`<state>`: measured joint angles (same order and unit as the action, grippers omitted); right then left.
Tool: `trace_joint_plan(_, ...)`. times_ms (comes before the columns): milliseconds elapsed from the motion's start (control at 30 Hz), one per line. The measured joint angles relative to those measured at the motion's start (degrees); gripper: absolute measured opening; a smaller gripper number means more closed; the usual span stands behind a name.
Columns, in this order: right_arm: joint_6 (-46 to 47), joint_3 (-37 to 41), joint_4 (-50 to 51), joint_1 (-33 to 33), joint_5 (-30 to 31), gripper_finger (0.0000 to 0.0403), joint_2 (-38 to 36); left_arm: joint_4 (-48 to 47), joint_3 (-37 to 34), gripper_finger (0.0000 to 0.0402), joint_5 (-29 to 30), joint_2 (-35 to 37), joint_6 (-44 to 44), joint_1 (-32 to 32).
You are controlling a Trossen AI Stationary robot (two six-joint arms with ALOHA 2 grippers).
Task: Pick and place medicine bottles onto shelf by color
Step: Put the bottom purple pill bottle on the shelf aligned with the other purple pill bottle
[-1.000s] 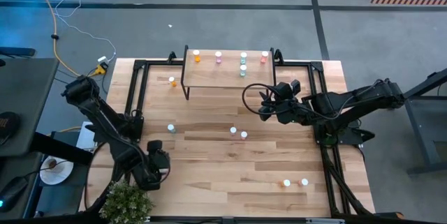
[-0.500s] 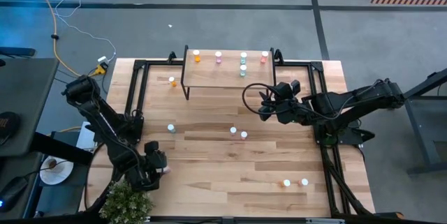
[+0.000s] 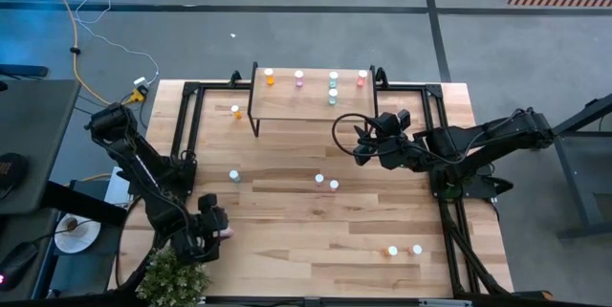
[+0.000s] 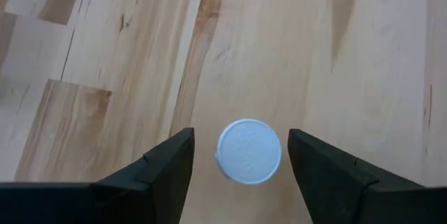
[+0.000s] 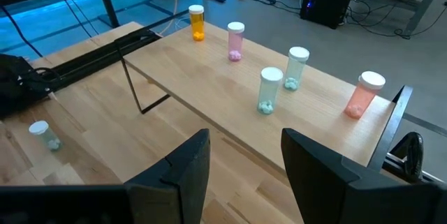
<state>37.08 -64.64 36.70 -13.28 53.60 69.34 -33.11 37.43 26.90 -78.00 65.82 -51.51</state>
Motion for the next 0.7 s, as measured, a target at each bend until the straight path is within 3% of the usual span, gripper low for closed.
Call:
trace_joint_plan(433,0.0,0.0,-0.1,0.0,0.0,0.017,0.0,0.0,0.0,0.0131,0.4,0.0,0.0,-0.3)
trace_joint_plan(700,0.0,0.0,0.0,0.0,0.0,0.017,0.0,0.1,0.0,0.0114,0.4,0.0,0.0,-0.3)
